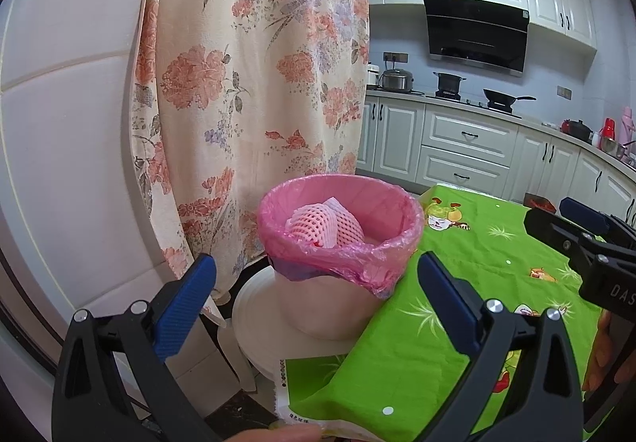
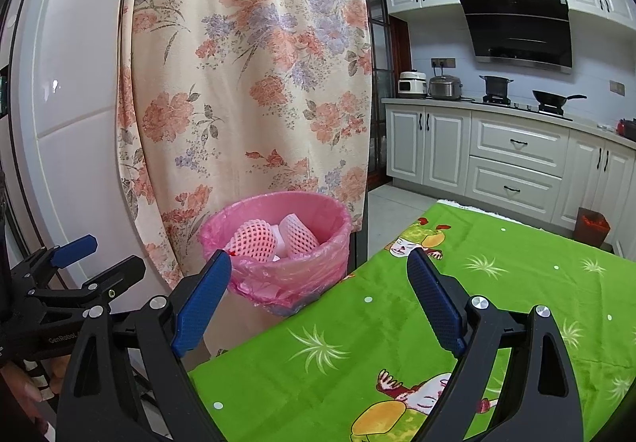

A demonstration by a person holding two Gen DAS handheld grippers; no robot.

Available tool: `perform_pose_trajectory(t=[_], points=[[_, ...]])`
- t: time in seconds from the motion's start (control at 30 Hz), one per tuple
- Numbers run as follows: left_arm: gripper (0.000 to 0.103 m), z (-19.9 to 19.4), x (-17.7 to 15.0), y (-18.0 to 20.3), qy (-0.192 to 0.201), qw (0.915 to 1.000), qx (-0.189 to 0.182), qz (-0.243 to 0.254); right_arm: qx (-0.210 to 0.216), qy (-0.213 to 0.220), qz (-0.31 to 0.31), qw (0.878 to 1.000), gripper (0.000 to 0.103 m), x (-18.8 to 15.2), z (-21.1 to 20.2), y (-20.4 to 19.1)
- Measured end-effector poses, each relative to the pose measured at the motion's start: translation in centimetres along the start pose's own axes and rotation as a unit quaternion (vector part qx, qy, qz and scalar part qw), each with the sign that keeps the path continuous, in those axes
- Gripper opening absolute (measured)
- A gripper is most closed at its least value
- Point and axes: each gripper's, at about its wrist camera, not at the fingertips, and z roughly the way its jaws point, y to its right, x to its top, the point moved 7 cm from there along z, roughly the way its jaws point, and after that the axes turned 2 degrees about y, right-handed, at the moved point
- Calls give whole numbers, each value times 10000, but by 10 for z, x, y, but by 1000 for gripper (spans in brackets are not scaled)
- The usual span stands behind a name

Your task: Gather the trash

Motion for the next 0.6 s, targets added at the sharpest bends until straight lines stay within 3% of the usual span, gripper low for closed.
perform_pose_trajectory(t=[0.6], points=[[98,1,-3,5,22,9999,-13,164,22,2,1,10000,85,1,1,-5]])
